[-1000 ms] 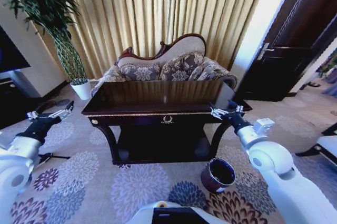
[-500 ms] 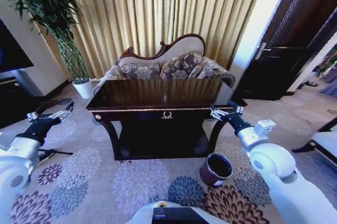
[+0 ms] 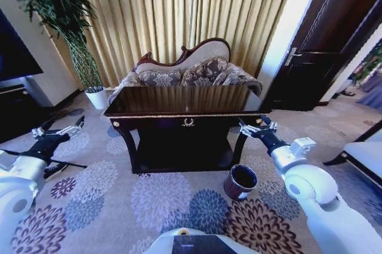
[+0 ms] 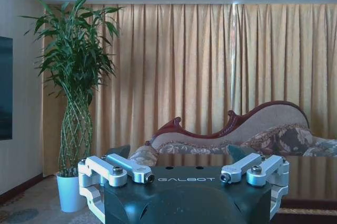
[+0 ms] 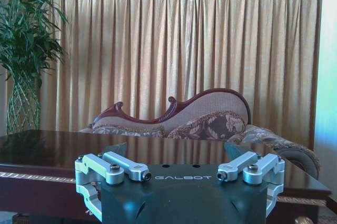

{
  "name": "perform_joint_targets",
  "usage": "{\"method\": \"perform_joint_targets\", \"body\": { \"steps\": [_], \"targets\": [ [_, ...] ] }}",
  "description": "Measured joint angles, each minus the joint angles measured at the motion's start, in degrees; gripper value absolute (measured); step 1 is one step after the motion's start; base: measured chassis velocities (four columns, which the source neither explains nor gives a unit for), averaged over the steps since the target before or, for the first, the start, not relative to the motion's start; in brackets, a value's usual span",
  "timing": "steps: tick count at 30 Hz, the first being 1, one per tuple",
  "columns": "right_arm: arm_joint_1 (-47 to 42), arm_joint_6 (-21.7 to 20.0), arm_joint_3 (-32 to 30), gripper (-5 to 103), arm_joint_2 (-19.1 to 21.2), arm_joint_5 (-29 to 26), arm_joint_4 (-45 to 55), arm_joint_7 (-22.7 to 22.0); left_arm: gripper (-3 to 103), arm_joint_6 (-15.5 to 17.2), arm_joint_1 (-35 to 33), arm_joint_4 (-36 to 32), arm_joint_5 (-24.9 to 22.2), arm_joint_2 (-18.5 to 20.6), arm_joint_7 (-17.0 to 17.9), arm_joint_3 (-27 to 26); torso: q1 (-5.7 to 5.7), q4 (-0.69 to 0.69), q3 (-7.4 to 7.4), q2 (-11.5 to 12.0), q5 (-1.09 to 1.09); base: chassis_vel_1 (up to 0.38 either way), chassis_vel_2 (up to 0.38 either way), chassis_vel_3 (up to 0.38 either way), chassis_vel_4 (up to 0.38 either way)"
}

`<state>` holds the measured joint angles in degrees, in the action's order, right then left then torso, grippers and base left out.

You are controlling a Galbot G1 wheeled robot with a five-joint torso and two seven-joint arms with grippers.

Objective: Move to the front of the table and place the trash on the table into the trash bin.

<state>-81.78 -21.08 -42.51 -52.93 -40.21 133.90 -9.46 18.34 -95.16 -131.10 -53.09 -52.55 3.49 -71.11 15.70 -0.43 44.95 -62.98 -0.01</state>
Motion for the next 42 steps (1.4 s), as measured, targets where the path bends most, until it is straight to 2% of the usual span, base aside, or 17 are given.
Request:
{"method": "perform_joint_targets", "body": {
  "steps": [42],
  "targets": [
    [-1.6, 0.3, -0.6, 100, -1.0, 0.3, 1.0, -0.1, 100, 0.0, -0.3, -0.7, -0.1, -0.1, 0.0, 0.0, 0.01, 0.0, 0.01, 0.0, 0.0, 0.184, -0.18, -0.184, 0.187]
  ]
}}
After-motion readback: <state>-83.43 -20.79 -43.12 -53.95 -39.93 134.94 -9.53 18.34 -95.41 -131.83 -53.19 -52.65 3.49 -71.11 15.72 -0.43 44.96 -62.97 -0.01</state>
